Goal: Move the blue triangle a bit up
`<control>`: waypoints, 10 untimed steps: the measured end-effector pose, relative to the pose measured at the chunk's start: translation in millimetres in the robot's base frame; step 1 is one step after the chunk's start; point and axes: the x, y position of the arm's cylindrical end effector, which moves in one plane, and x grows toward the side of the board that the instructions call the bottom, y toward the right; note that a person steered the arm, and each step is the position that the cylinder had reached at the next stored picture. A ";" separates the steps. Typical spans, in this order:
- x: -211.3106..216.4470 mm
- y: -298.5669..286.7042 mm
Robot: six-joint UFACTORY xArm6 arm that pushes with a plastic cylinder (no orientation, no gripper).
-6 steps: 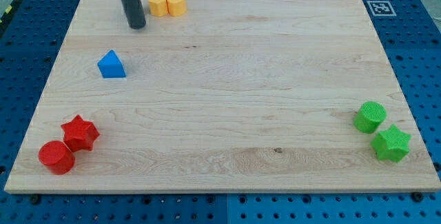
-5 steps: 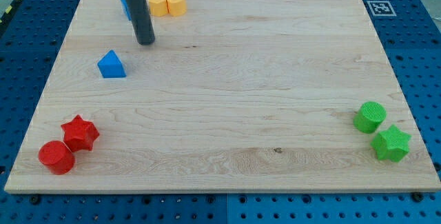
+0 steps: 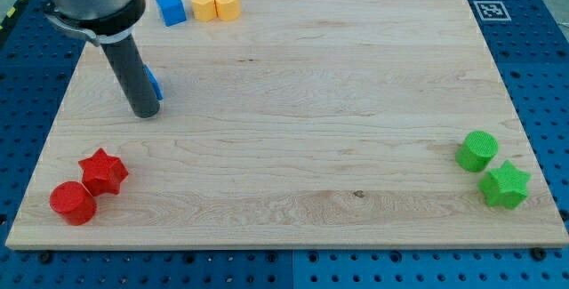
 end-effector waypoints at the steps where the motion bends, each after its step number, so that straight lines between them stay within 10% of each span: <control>1: -9.9 0.0; 10: -46.9 -10.7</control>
